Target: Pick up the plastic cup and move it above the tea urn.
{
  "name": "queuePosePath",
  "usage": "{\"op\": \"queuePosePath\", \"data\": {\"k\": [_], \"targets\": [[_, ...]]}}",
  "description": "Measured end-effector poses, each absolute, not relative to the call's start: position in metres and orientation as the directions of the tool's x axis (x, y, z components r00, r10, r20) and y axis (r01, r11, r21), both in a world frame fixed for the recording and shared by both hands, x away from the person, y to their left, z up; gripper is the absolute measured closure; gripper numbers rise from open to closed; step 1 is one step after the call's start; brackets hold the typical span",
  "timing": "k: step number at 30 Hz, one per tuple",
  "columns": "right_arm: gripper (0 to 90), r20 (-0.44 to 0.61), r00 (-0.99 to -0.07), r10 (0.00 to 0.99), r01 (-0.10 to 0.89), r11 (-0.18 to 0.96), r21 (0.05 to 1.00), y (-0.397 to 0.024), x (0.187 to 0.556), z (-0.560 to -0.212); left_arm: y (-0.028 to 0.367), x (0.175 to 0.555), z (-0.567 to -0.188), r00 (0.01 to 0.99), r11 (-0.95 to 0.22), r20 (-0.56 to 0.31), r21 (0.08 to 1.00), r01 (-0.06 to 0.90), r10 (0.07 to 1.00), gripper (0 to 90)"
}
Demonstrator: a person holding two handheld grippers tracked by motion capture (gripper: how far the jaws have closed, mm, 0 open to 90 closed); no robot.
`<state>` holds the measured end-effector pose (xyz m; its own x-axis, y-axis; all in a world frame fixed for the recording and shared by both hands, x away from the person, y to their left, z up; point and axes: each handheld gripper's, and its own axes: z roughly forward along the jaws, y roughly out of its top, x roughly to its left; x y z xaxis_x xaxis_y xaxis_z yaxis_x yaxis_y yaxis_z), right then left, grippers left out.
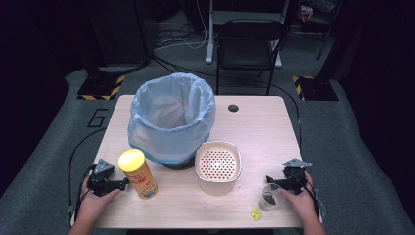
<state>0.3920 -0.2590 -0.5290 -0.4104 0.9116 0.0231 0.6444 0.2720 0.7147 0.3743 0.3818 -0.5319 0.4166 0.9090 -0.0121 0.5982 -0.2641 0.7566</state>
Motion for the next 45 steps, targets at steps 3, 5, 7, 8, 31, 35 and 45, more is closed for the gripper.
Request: {"op": "queuePosePath", "data": {"k": [3, 5, 7, 8, 31, 35, 45], "targets": [[0.0, 0.021, -0.412, 0.911, 0.643, 0.275, 0.715, -0.259, 0.392, -0.529, 0.382, 0.374, -0.532, 0.418, -0.266, -0.012, 0.755, 0.600, 0.909, 14.3], [0.0, 0.012, -0.412, 0.911, 0.638, 0.279, 0.717, -0.259, 0.392, -0.529, 0.382, 0.374, -0.532, 0.417, -0.265, -0.012, 0.756, 0.599, 0.909, 14.3], [0.0, 0.010, -0.426, 0.905, 0.633, 0.290, 0.718, -0.260, 0.391, -0.529, 0.382, 0.374, -0.532, 0.417, -0.264, -0.012, 0.755, 0.600, 0.909, 14.3], [0.0, 0.010, -0.426, 0.905, 0.633, 0.290, 0.718, -0.261, 0.391, -0.529, 0.382, 0.374, -0.532, 0.417, -0.265, -0.012, 0.755, 0.600, 0.909, 14.3], [32.6, 0.043, -0.403, 0.914, 0.605, 0.231, 0.762, -0.281, 0.381, -0.506, 0.383, 0.373, -0.531, 0.421, -0.270, -0.015, 0.747, 0.608, 0.907, 14.2], [34.6, 0.056, -0.409, 0.911, 0.606, 0.226, 0.762, -0.284, 0.377, -0.492, 0.383, 0.373, -0.531, 0.424, -0.274, -0.015, 0.743, 0.611, 0.906, 14.2], [35.4, 0.034, -0.451, 0.892, 0.559, 0.253, 0.789, -0.289, 0.353, -0.463, 0.382, 0.373, -0.531, 0.419, -0.268, -0.013, 0.751, 0.603, 0.908, 14.2]]}}
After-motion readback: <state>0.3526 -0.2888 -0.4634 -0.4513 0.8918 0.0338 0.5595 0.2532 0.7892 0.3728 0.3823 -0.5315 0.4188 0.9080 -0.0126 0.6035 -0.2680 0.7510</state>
